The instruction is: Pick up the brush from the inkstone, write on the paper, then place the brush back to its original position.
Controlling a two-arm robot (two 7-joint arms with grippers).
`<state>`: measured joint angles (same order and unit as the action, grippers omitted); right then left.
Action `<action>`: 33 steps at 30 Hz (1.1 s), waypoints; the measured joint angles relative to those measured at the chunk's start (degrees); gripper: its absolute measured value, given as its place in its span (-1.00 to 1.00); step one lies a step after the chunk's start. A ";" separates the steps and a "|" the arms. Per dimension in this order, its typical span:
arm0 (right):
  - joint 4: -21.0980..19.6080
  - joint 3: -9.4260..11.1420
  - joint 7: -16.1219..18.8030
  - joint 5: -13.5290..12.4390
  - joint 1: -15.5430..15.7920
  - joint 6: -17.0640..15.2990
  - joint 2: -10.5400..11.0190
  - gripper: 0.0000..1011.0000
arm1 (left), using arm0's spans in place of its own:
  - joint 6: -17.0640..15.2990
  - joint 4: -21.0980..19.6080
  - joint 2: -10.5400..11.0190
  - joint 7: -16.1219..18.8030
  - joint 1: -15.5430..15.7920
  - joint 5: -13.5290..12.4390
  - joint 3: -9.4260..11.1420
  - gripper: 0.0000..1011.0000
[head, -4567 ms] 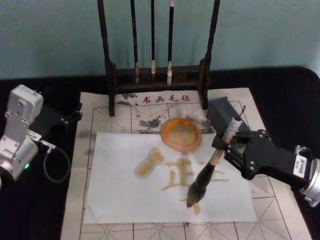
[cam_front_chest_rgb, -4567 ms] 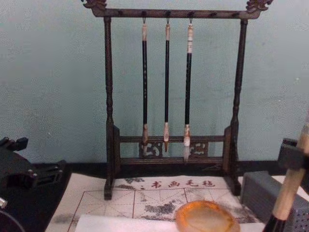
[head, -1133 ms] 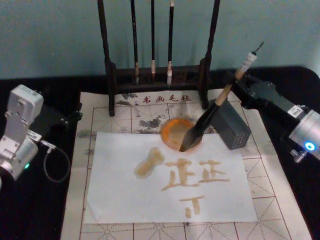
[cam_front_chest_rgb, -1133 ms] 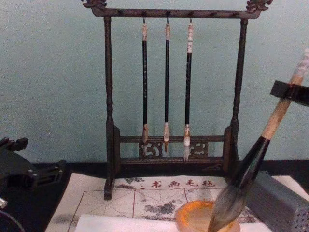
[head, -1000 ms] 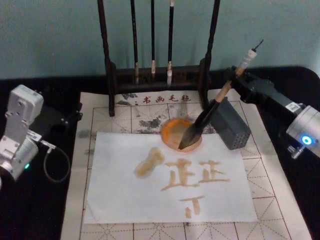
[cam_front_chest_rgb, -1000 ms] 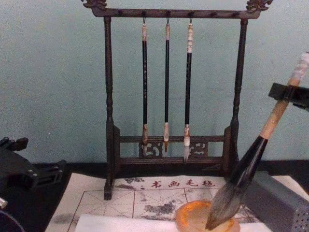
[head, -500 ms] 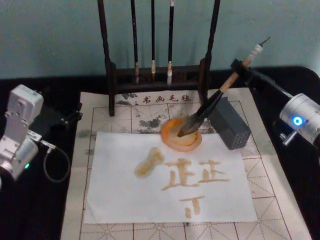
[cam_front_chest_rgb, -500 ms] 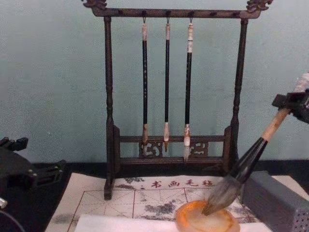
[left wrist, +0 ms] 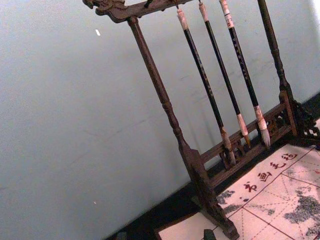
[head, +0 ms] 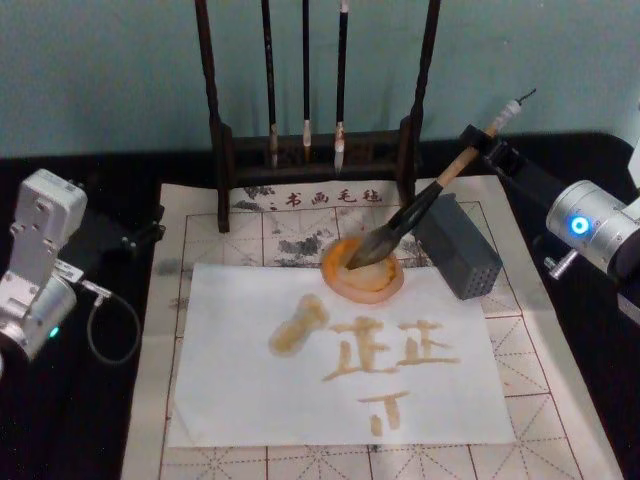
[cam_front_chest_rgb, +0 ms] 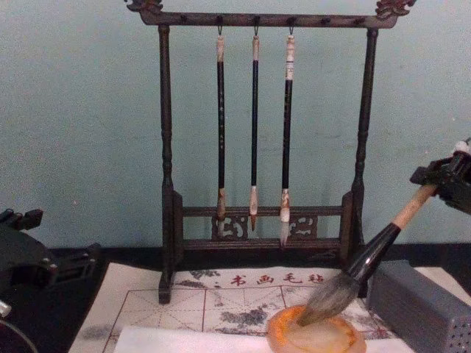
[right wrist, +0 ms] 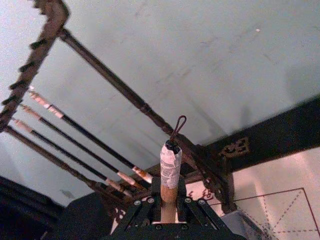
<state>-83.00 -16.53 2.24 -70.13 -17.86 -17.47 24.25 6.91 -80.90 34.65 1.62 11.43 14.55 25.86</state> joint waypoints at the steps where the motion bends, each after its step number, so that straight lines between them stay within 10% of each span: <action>1: 0.26 0.00 -0.34 -0.30 -0.18 -0.10 -0.12 -0.63 | 0.00 0.00 0.00 0.00 0.00 0.00 0.00 0.98; 33: 4.45 -2.61 -6.71 -6.73 -2.41 1.52 -0.78 -0.63 | 0.00 0.00 0.00 0.00 0.00 0.00 0.00 0.98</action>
<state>-78.55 -19.14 -4.46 -76.86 -20.27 -15.95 23.47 6.91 -80.90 34.65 1.62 11.43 14.55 25.86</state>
